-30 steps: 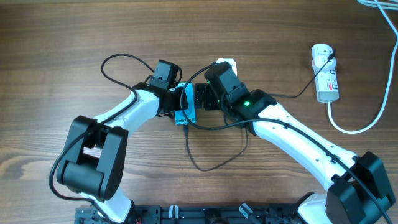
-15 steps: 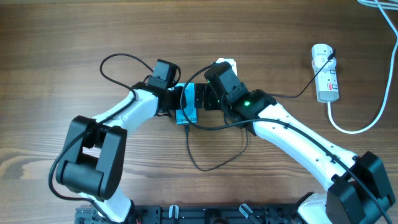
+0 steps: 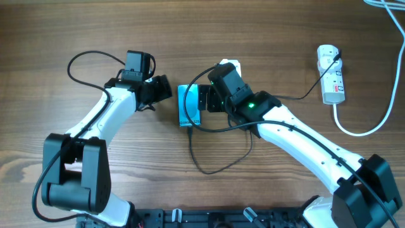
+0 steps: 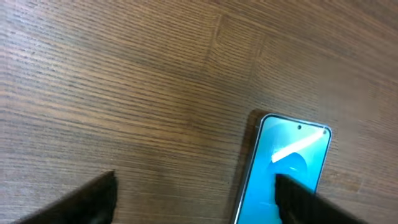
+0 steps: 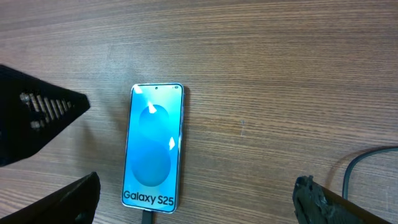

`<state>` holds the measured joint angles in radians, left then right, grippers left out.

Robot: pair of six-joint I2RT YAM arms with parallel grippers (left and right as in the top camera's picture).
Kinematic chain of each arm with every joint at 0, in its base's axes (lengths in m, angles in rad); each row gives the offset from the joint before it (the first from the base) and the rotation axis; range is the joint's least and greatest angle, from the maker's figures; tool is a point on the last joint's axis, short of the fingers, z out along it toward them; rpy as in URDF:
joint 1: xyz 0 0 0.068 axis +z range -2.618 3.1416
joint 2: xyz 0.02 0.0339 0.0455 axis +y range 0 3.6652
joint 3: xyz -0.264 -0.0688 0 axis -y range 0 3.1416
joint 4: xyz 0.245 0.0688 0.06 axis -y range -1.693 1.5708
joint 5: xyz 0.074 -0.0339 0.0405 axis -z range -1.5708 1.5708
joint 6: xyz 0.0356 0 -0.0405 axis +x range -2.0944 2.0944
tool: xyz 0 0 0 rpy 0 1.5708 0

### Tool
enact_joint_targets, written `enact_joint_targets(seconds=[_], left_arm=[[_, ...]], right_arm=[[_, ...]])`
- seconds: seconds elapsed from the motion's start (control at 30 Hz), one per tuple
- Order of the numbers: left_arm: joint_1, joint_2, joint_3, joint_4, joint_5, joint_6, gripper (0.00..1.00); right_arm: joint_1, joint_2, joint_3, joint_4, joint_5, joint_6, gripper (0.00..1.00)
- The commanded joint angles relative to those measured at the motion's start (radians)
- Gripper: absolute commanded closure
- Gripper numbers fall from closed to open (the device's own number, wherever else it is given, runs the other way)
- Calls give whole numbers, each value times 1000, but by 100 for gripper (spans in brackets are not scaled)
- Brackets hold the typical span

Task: Plug charger to phone and switch on socket
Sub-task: 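Lay the phone flat on the table and open the left gripper, then move the right gripper up to the power strip's switch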

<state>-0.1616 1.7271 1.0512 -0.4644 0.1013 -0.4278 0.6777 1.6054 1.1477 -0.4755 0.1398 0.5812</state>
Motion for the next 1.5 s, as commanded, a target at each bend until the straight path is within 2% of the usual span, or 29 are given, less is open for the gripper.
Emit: enact_joint_targets(seconds=[0.0, 0.47, 0.73, 1.1, 1.23, 1.3, 1.33, 1.4, 1.47], left_arm=[[3, -13, 10, 0, -6, 2, 0], [3, -13, 10, 0, -6, 2, 0], [3, -13, 10, 0, -6, 2, 0], [3, -13, 10, 0, -6, 2, 0], [3, -13, 10, 0, -6, 2, 0], [3, -13, 10, 0, -6, 2, 0], [3, -13, 10, 0, -6, 2, 0], [3, -13, 10, 0, -6, 2, 0], [3, -13, 10, 0, -6, 2, 0]], right_arm=[[2, -8, 16, 0, 25, -4, 0], [2, -8, 16, 2, 26, -5, 0], [-11, -9, 16, 59, 55, -33, 0], [-259, -10, 16, -139, 89, -43, 0], [-280, -10, 16, -139, 89, -53, 0], [-280, -11, 17, -128, 41, -185, 0], [-280, -12, 26, -138, 40, -199, 0], [-283, -13, 75, -211, 80, -155, 0], [-296, -12, 171, -294, 91, -183, 0]])
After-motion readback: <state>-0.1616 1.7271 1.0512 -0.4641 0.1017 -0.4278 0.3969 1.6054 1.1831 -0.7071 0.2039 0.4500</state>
